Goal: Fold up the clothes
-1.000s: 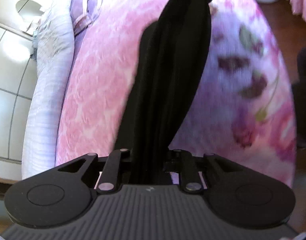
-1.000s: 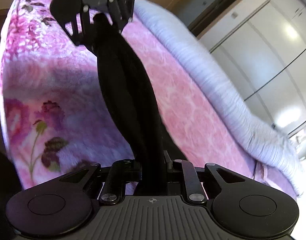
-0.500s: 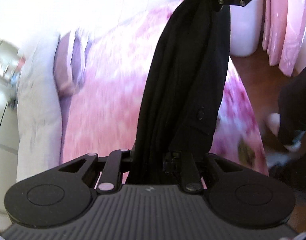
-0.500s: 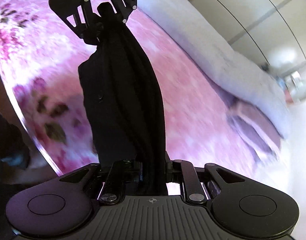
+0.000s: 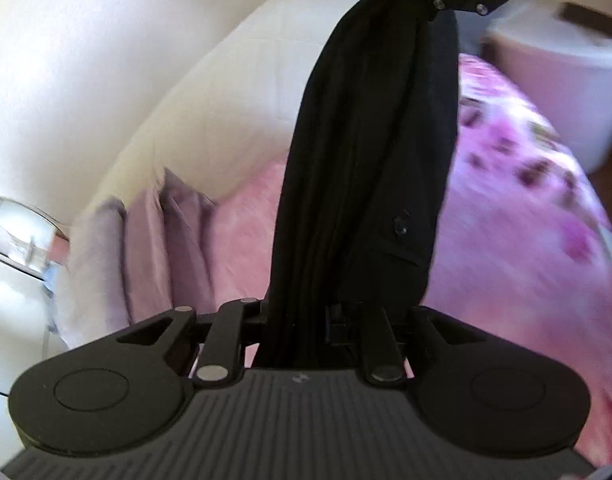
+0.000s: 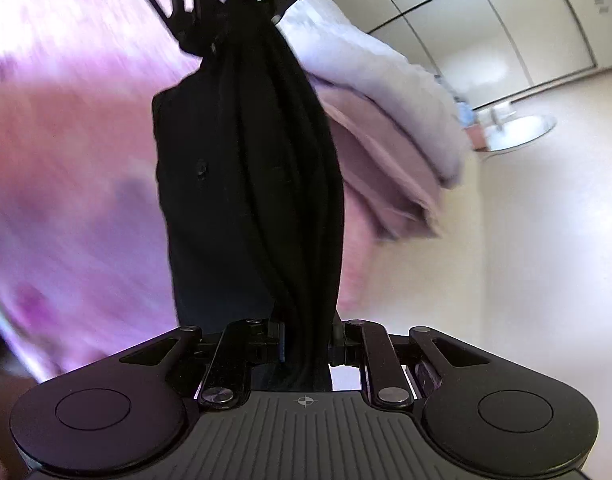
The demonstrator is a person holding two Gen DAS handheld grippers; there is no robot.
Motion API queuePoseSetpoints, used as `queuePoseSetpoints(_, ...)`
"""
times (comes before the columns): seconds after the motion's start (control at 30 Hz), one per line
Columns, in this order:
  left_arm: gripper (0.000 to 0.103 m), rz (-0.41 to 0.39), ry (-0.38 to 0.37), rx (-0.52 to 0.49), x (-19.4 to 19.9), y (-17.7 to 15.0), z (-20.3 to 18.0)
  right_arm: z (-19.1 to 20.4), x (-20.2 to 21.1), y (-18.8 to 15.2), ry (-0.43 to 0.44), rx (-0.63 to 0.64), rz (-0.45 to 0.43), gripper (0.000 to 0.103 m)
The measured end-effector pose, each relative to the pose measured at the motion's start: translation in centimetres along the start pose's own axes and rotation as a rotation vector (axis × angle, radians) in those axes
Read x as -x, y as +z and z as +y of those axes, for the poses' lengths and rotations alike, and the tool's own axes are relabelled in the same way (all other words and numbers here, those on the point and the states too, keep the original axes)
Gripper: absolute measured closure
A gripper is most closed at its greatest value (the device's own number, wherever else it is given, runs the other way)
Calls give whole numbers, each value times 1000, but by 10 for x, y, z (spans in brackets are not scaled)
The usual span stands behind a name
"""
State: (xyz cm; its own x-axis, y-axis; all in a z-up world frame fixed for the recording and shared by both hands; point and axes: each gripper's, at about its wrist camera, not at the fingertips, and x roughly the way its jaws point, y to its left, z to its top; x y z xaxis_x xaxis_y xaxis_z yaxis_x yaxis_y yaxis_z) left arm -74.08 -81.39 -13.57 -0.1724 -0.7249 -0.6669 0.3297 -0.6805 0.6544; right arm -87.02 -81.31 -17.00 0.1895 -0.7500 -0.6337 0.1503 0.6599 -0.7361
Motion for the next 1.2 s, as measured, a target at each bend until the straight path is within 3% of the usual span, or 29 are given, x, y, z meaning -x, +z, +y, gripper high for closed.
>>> queuePoseSetpoints(0.13,86,42,4,-23,-89,38,-41,-13,-63,-72,-32,-55,5,87)
queuePoseSetpoints(0.27,83,139,-114,-65,-170,31,-116,36,-138,-127,90,-85,64,88)
queuePoseSetpoints(0.37,83,160,-144,-99,-182,21,-154,74,-165,-150,219,-99,101,87)
queuePoseSetpoints(0.47,76,154,-143,-86,-175,11,-161,86,-152,-158,230,-172,79,85)
queuePoseSetpoints(0.63,68,179,-212,-59,-160,3,-154,93,-136,-154,269,-286,142,76)
queuePoseSetpoints(0.77,68,213,-248,72,-136,-11,-131,66,-107,-159,350,-505,198,73)
queuePoseSetpoints(0.87,68,250,-252,258,-119,-28,-104,37,-93,-161,398,-663,184,73)
queuePoseSetpoints(1.0,69,250,-229,567,-112,-44,-62,1,-92,-152,413,-848,102,73)
queuePoseSetpoints(1.1,72,259,-225,730,-137,-45,-41,-10,-114,-145,429,-950,64,73)
queuePoseSetpoints(1.2,72,274,-240,773,-170,-43,-36,0,-144,-137,492,-989,65,73)
